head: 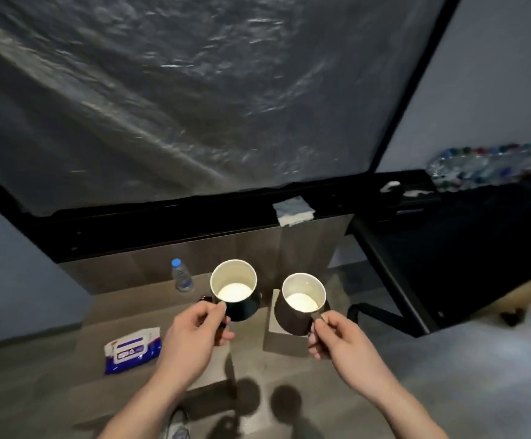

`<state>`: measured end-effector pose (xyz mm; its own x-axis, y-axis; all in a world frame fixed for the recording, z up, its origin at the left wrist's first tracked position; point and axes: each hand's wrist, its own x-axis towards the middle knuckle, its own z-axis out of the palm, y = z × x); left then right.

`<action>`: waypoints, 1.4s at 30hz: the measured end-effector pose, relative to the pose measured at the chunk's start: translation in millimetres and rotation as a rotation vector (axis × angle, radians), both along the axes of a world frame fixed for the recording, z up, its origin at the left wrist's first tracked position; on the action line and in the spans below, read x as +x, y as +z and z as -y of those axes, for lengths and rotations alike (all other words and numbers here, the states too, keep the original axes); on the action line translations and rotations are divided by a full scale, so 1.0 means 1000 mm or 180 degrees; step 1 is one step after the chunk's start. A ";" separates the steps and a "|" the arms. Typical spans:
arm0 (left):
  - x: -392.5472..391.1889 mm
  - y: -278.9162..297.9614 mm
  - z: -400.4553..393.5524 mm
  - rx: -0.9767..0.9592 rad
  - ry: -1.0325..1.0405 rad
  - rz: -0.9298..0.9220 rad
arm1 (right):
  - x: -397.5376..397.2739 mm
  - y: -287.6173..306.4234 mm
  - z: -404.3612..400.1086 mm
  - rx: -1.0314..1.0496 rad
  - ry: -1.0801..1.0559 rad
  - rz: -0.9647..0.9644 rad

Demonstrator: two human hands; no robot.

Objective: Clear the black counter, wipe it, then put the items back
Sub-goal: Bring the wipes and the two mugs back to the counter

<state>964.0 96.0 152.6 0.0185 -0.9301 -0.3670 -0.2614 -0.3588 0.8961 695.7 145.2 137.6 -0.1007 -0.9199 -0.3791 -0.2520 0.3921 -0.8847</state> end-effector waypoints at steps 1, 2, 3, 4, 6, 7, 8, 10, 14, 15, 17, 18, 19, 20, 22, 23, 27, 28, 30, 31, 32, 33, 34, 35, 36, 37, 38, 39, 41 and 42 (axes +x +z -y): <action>-0.019 0.004 -0.006 -0.0025 -0.0053 -0.0030 | -0.018 0.004 -0.012 -0.0041 -0.0066 -0.0003; -0.039 0.008 -0.012 -0.0047 -0.0107 -0.0063 | -0.035 0.008 -0.024 -0.0064 -0.0125 -0.0011; -0.058 0.013 -0.018 -0.0071 -0.0175 -0.0081 | -0.052 0.011 -0.034 -0.0081 -0.0181 -0.0009; -0.076 0.018 -0.023 -0.0106 -0.0249 -0.0086 | -0.068 0.014 -0.043 -0.0102 -0.0242 0.0008; -0.111 0.029 -0.031 -0.0178 -0.0392 -0.0064 | -0.098 0.022 -0.056 -0.0160 -0.0370 0.0042; -0.126 0.034 -0.034 -0.0209 -0.0468 -0.0053 | -0.112 0.025 -0.061 -0.0194 -0.0435 0.0052; -0.140 0.038 -0.035 -0.0239 -0.0536 -0.0038 | -0.125 0.027 -0.066 -0.0222 -0.0500 0.0063; -0.165 0.042 -0.035 -0.0289 -0.0647 0.0020 | -0.148 0.032 -0.073 -0.0241 -0.0578 0.0013; -0.224 0.044 -0.027 -0.0265 -0.0821 -0.0019 | -0.201 0.038 -0.082 -0.0281 -0.0748 -0.0080; -0.241 0.044 -0.024 -0.0236 -0.0828 -0.0037 | -0.216 0.040 -0.083 -0.0300 -0.0811 -0.0136; -0.275 0.042 -0.017 -0.0190 -0.0869 -0.0068 | -0.249 0.040 -0.081 -0.0346 -0.0906 -0.0192; -0.292 0.039 -0.012 -0.0174 -0.0912 -0.0062 | -0.266 0.039 -0.078 -0.0362 -0.0934 -0.0200; -0.310 0.036 -0.007 -0.0162 -0.0959 -0.0035 | -0.283 0.037 -0.076 -0.0364 -0.0959 -0.0208; -0.328 0.033 -0.001 -0.0156 -0.0998 -0.0020 | -0.300 0.036 -0.072 -0.0353 -0.0986 -0.0218; -0.366 0.027 0.011 -0.0131 -0.1028 -0.0050 | -0.337 0.033 -0.066 -0.0314 -0.1071 -0.0209; -0.386 0.025 0.017 -0.0112 -0.1028 -0.0089 | -0.356 0.033 -0.062 -0.0291 -0.1113 -0.0194; -0.463 0.017 0.040 0.0096 -0.0995 -0.0315 | -0.428 0.040 -0.047 -0.0197 -0.1233 -0.0194; -0.482 0.014 0.045 0.0144 -0.1004 -0.0359 | -0.444 0.042 -0.045 -0.0193 -0.1246 -0.0191; -0.520 0.012 0.055 0.0189 -0.1103 -0.0391 | -0.477 0.045 -0.038 -0.0200 -0.1266 -0.0224; -0.538 0.012 0.060 0.0198 -0.1143 -0.0376 | -0.492 0.045 -0.035 -0.0199 -0.1297 -0.0230; -0.555 0.013 0.064 0.0197 -0.1161 -0.0370 | -0.507 0.045 -0.033 -0.0189 -0.1341 -0.0211; -0.571 0.015 0.067 0.0189 -0.1185 -0.0368 | -0.520 0.044 -0.030 -0.0171 -0.1387 -0.0180; -0.587 0.017 0.070 0.0185 -0.1222 -0.0365 | -0.533 0.044 -0.027 -0.0157 -0.1427 -0.0156; -0.601 0.018 0.072 0.0177 -0.1251 -0.0353 | -0.546 0.044 -0.025 -0.0143 -0.1453 -0.0142; -0.615 0.019 0.075 0.0169 -0.1260 -0.0348 | -0.559 0.044 -0.022 -0.0135 -0.1468 -0.0131; -0.628 0.019 0.078 0.0159 -0.1266 -0.0340 | -0.572 0.043 -0.019 -0.0129 -0.1478 -0.0110; -0.642 0.020 0.081 0.0146 -0.1280 -0.0334 | -0.586 0.043 -0.015 -0.0119 -0.1477 -0.0089; -0.655 0.021 0.083 0.0130 -0.1298 -0.0318 | -0.600 0.042 -0.012 -0.0099 -0.1455 -0.0084; -0.680 0.022 0.085 0.0096 -0.1281 -0.0279 | -0.628 0.041 -0.006 -0.0050 -0.1372 -0.0094; -0.692 0.021 0.086 0.0086 -0.1240 -0.0271 | -0.642 0.041 -0.002 -0.0038 -0.1340 -0.0089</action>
<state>271.6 10.1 173.2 -0.3652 -0.8515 -0.3763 -0.3077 -0.2711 0.9120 53.3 147.5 179.0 -0.4789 -0.8005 -0.3604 -0.0959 0.4558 -0.8849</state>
